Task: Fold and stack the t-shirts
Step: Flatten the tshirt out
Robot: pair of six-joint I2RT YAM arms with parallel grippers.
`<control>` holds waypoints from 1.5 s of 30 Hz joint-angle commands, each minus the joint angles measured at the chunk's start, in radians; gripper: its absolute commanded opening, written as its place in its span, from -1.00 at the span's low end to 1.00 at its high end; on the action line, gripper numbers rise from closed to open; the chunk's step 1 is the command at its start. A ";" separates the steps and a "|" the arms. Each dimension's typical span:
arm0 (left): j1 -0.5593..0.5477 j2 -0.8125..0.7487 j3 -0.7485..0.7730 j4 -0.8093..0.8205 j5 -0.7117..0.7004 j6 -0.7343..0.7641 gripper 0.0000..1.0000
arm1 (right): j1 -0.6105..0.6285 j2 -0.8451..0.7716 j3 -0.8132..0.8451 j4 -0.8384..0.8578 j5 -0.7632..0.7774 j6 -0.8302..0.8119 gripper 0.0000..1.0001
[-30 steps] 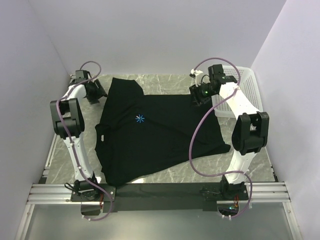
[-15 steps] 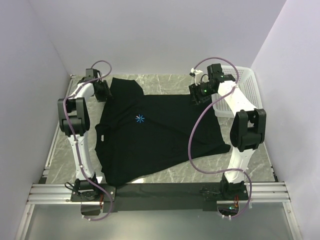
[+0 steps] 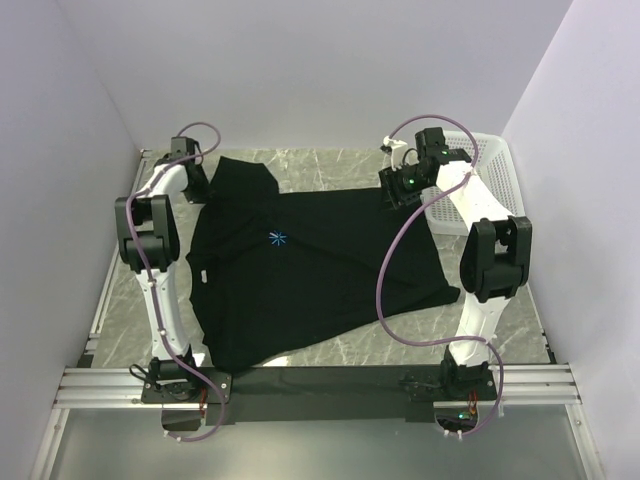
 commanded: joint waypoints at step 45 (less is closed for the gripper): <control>0.126 0.049 0.113 0.032 0.136 -0.093 -0.65 | 0.054 0.678 0.794 0.165 0.543 0.110 0.40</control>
